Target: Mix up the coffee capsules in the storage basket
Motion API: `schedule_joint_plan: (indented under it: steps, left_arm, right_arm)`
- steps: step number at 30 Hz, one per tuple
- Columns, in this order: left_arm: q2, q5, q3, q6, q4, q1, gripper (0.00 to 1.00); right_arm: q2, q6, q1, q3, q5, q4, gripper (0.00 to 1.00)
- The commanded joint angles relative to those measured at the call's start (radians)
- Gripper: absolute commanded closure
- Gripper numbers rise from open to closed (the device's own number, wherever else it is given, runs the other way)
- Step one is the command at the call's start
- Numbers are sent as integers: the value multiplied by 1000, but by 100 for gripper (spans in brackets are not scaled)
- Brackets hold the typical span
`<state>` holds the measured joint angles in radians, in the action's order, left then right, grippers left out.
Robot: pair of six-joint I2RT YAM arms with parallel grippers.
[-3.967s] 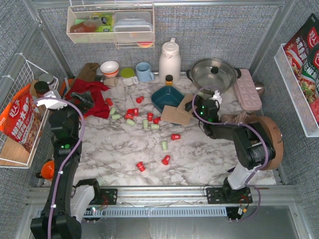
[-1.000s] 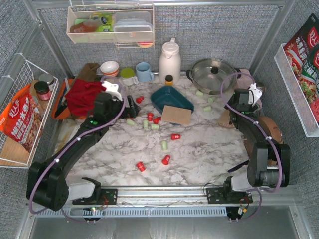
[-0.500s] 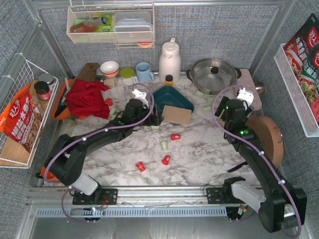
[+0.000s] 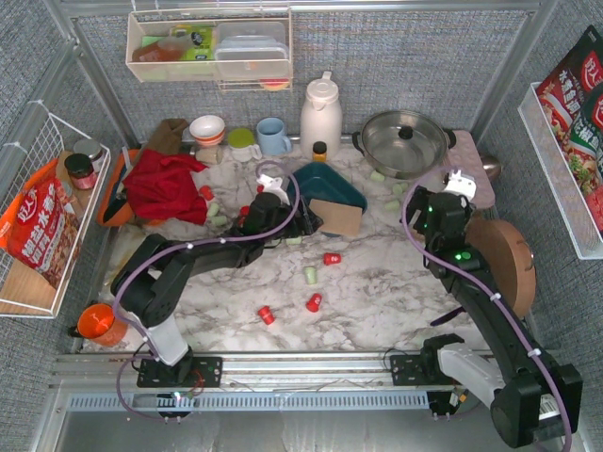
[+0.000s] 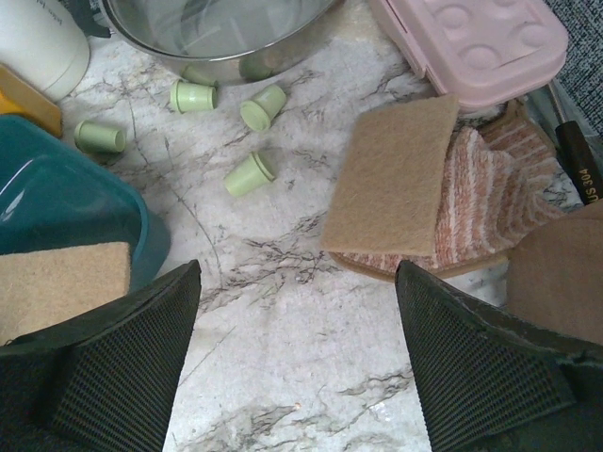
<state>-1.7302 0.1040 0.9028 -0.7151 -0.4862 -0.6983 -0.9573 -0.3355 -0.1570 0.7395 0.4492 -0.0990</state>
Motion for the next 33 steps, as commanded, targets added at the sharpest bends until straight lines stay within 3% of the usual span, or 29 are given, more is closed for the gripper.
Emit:
schedule_joint_plan:
  steps: [1,9,17,24,27,33]
  left_arm:
    - [-30,-54,-12,-66,-117,0,16]
    - [-80,-68,-29,-127,-214,-1,18]
    - [-107,-90,-54,-151,-321,-2,36]
    - [-142,-111,-67,-183,-374,-1,64]
    - [-139,-106,-70,-169,-391,-2,99]
    - [-40,-112,-103,-114,-431,-19,100]
  right_arm:
    - [-10,-7,-2,10,-29,28,12]
    - [-24,-7,-3,18,-47,22,9]
    - [-30,-2,-3,23,-53,16,7]
    - [-33,1,-4,23,-55,15,3]
    - [-33,3,-4,26,-56,12,1]
    - [-13,22,-8,30,-84,15,1]
